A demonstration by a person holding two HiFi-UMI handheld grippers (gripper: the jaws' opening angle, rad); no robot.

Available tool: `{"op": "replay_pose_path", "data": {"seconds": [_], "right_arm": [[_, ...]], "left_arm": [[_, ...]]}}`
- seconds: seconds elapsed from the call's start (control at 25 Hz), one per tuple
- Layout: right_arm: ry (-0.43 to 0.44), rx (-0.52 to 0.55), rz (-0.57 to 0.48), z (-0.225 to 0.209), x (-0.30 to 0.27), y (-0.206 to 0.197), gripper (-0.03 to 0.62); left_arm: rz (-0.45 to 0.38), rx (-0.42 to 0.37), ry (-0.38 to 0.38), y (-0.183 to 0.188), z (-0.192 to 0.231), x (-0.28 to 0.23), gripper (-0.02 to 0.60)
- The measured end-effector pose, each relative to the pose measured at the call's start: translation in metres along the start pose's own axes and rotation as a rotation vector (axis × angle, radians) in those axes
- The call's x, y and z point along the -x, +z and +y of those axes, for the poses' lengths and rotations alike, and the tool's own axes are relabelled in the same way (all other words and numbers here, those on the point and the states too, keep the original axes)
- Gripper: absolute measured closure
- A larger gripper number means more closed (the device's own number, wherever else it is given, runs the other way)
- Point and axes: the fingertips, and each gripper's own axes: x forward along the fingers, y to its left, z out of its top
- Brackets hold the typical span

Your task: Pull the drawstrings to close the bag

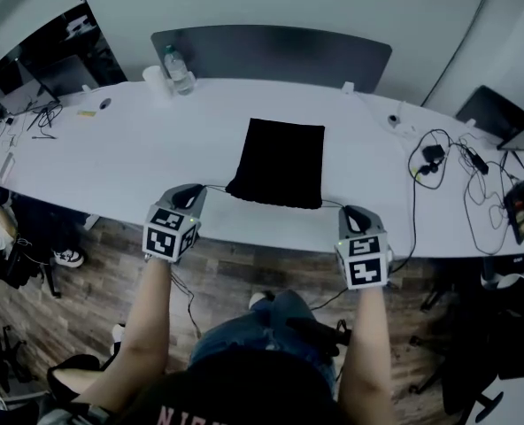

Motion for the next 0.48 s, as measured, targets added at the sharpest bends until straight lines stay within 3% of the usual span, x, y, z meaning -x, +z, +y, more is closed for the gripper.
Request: {"op": "replay_pose_path", "data": {"seconds": [0.48], "right_arm": [[-0.055, -0.020, -0.067, -0.027, 0.004, 0.032, 0.588]], "left_arm": [[-0.071, -0.014, 0.048, 0.041, 0.014, -0.002, 0.565]]}}
